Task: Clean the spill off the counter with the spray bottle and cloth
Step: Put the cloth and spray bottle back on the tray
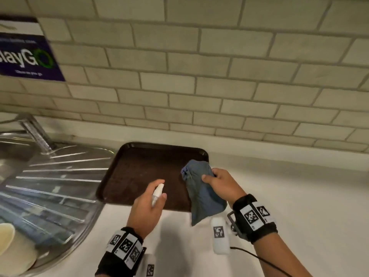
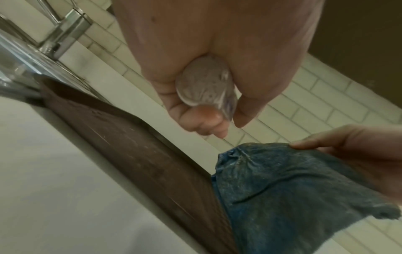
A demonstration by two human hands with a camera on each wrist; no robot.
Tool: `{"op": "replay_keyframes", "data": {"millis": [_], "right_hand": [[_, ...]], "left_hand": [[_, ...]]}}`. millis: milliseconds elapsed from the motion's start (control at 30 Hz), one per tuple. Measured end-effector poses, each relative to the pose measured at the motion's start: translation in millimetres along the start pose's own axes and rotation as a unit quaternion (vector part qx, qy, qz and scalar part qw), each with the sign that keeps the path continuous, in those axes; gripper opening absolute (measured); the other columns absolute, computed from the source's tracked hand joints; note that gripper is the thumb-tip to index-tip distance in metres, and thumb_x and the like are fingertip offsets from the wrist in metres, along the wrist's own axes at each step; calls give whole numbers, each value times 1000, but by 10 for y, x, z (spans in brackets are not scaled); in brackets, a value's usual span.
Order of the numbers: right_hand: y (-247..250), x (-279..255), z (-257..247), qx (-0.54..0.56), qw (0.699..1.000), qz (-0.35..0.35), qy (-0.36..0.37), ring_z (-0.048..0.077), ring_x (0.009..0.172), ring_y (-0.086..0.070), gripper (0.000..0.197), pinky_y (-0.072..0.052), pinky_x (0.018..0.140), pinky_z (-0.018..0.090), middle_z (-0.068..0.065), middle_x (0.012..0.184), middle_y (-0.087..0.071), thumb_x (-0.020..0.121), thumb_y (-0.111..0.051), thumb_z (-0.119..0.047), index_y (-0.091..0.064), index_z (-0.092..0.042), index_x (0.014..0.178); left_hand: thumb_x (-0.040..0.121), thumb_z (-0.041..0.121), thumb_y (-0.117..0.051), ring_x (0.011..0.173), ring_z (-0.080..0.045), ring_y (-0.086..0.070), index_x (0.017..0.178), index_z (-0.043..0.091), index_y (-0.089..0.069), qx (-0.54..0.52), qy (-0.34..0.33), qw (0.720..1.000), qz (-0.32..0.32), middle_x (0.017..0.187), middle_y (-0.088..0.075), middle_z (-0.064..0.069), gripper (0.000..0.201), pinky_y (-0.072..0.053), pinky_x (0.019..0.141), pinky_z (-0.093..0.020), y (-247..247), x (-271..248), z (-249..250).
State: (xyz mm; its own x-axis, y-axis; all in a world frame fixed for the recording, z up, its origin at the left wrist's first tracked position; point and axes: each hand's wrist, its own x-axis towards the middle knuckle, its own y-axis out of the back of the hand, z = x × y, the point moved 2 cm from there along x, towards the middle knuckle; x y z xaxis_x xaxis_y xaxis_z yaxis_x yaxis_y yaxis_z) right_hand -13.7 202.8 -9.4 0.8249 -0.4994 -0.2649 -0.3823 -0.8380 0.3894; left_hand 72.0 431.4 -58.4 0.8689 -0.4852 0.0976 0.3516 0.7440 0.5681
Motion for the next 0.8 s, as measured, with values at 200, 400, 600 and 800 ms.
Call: {"op": "replay_keyframes", "data": {"millis": [200,400,600,800], "right_hand": [[-613,792,-334,36,998,-42,-15,38,90,-67,25,-51,88,52,17,91,-71,85,-66,-30,-68,-5,88],[-909,1332,-588,79,994,-67,-46,36,99,-67,25,-51,95,48,20,103,-71,91,-63,-20,-68,-2,108],[-925,1700,-369,134,984,-47,-108,39,109,-62,27,-47,101,48,25,114,-66,92,-60,-6,-64,8,115],[-687,1796,155,16,990,7,-141,35,98,-65,18,-52,89,42,24,106,-69,90,-62,-11,-68,3,98]], "left_hand": [[93,27,-60,68,-8,-62,128,36,-54,-2,27,999,20,75,-66,4,37,-45,68,-27,287,419,-312],[92,34,-58,75,-15,-65,130,41,-49,6,46,999,16,82,-69,2,39,-51,75,-34,408,717,-559],[92,32,-59,79,-15,-64,131,40,-49,11,42,999,12,87,-68,4,41,-43,74,-28,435,1106,-598],[83,31,-52,80,-19,-65,134,55,-37,3,59,997,-57,98,-68,1,58,-55,80,-41,269,1517,-669]]}}
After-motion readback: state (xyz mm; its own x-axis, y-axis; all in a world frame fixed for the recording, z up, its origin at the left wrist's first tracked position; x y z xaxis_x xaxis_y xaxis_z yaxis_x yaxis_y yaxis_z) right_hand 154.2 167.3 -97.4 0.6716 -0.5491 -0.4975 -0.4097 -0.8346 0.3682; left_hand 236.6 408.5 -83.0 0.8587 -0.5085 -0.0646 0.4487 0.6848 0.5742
